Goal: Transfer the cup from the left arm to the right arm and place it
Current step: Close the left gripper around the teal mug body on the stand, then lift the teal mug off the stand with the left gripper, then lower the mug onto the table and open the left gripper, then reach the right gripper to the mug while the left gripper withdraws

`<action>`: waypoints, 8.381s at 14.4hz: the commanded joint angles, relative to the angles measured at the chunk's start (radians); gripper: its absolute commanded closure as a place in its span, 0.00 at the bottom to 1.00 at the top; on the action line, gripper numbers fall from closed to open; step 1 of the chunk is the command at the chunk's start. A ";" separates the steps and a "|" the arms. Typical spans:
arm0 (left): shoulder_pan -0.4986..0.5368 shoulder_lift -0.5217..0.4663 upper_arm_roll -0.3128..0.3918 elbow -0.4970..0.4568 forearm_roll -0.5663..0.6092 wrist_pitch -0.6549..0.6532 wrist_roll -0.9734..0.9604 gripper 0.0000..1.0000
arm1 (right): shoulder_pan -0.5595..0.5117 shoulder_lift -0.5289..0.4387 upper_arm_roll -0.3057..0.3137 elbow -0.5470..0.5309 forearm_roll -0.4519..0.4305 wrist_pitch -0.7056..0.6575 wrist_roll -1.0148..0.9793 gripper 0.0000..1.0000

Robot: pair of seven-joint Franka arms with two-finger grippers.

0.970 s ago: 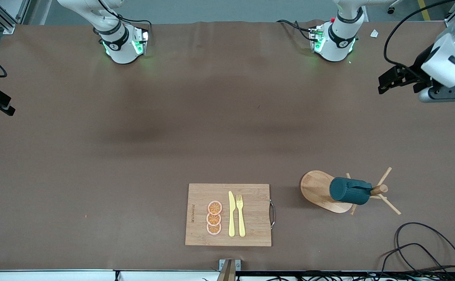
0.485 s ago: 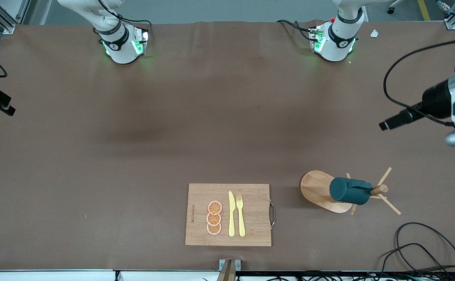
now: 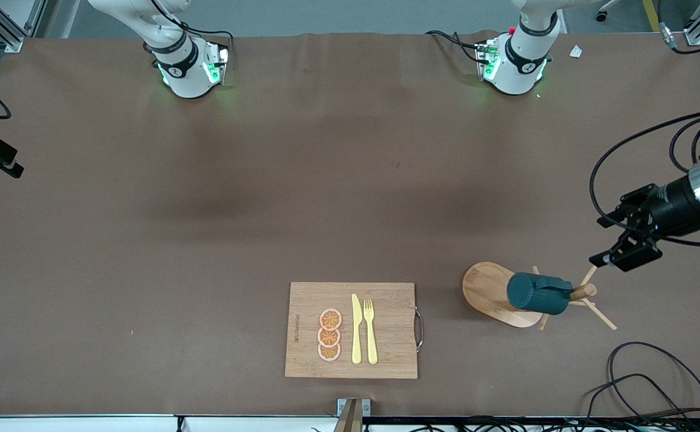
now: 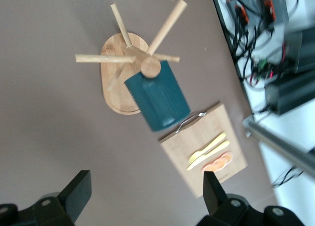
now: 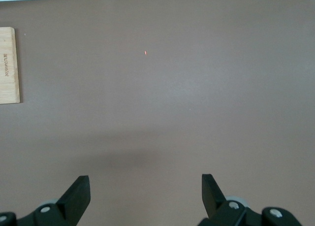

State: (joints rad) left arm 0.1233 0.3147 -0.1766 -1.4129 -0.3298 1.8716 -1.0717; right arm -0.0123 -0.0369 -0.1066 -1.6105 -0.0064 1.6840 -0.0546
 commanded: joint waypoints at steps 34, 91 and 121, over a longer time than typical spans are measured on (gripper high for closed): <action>-0.056 0.264 -0.012 -0.031 -0.003 0.302 -0.307 0.01 | -0.012 -0.026 0.008 -0.026 -0.014 0.002 -0.010 0.00; -1.074 0.673 -0.049 -0.015 1.657 -0.081 -1.220 0.00 | -0.014 -0.026 0.005 -0.031 -0.014 -0.010 -0.011 0.00; -0.286 -0.031 -0.069 0.075 0.520 -0.181 0.009 0.00 | 0.478 0.371 0.012 0.045 0.163 0.123 0.874 0.00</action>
State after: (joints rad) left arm -0.2419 0.3188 -0.2331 -1.3115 0.2577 1.6918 -1.2179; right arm 0.3781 0.2541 -0.0824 -1.6387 0.1409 1.7940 0.6479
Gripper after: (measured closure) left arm 0.000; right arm 0.000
